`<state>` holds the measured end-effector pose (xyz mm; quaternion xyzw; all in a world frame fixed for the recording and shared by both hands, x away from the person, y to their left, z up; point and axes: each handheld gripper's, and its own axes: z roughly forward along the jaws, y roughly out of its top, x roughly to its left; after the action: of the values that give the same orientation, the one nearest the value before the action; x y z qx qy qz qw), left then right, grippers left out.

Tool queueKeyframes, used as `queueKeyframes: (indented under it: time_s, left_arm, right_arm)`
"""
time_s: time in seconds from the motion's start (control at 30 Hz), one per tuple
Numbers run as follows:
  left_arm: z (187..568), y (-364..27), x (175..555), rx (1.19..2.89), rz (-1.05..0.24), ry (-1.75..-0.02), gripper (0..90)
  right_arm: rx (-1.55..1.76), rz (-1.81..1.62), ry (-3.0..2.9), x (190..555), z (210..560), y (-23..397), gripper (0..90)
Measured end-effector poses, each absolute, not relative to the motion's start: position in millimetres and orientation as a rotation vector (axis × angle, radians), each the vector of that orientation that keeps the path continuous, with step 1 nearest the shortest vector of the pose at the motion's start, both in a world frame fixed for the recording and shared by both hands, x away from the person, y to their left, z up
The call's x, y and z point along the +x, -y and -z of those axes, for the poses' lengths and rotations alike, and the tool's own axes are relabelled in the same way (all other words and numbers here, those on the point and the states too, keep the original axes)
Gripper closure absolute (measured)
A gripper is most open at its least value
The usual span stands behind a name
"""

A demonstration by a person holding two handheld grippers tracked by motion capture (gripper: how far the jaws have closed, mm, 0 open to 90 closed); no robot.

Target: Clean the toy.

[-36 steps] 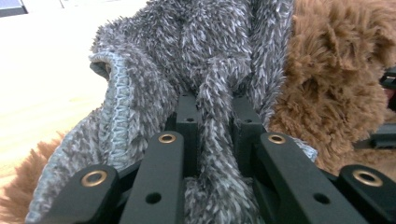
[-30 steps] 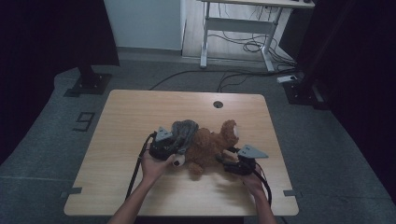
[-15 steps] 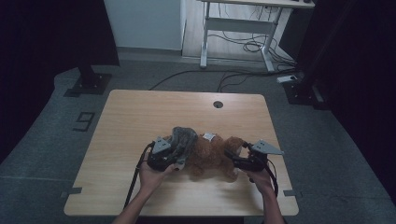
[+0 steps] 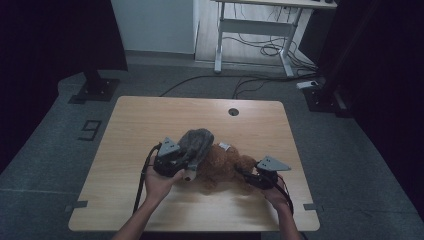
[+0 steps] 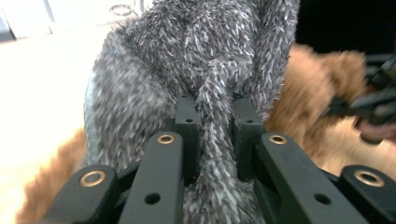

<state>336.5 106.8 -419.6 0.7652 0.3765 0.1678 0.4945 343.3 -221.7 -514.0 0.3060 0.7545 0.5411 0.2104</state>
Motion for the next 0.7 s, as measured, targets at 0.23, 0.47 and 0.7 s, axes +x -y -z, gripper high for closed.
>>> queueKeyframes:
  time_s: [0.23, 0.47, 0.7]
  left_arm:
    - [390, -61, 345, 1.887, -0.419, -0.815, 75.5]
    - [424, 7, 352, 2.046, -0.342, -0.777, 75.3]
    - [454, 20, 349, 2.087, -0.354, -0.767, 76.1]
  right_arm:
    - [0.829, -1.505, -2.101, 341, 515, 223, 54.8]
    - [0.833, -1.508, -2.092, 341, 516, 224, 54.7]
    - [0.844, -1.482, -2.101, 342, 517, 227, 54.8]
